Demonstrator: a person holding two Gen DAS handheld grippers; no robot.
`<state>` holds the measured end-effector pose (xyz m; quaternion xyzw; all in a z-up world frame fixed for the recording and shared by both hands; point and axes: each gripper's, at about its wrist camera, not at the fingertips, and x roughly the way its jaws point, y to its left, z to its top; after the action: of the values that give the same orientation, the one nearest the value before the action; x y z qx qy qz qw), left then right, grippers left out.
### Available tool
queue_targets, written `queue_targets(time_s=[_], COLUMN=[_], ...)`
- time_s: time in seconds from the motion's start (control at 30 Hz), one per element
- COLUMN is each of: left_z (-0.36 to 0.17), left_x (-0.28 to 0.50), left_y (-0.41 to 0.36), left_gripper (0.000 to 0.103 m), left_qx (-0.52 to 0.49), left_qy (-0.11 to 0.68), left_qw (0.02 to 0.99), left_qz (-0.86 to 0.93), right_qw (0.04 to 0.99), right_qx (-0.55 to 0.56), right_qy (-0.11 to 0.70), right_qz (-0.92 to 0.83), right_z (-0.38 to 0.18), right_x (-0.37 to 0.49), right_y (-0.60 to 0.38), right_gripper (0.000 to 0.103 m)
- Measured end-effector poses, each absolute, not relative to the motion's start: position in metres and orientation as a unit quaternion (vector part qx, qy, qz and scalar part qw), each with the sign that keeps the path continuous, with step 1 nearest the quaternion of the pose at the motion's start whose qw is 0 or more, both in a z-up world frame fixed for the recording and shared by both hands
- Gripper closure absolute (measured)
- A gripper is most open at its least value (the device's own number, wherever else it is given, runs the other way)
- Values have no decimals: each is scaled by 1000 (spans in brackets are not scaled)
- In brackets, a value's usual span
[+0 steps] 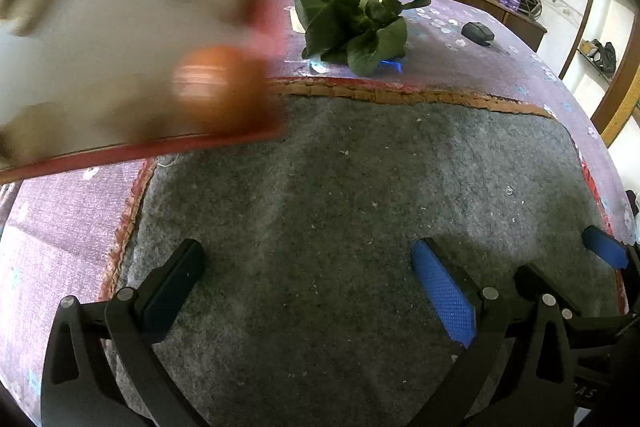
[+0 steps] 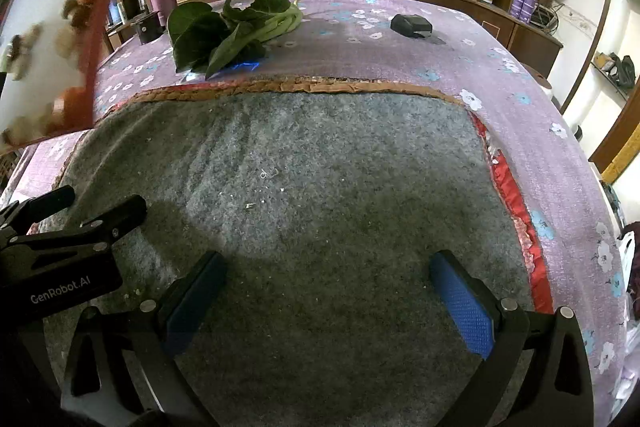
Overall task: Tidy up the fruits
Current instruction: 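Tip the red-rimmed white tray to pour the food onto the felt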
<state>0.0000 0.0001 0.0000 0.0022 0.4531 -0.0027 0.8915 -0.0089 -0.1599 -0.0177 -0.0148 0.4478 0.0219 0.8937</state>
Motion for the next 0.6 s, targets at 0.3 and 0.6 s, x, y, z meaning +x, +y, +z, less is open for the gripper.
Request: queue_targets(time_s=[0.3, 0.6], left_z=[0, -4], left_x=[-1, 3], left_y=[0, 1], left_gripper=[0, 0], left_qx=[2, 3], left_qy=[453, 453], left_qw=[891, 891], left_qz=[-3, -3], right_qw=[893, 893], right_qx=[-15, -15], right_qy=[448, 449], right_qz=[22, 22], right_z=[-17, -17], right_x=[-9, -10], right_y=[-160, -161], right_gripper=[0, 0])
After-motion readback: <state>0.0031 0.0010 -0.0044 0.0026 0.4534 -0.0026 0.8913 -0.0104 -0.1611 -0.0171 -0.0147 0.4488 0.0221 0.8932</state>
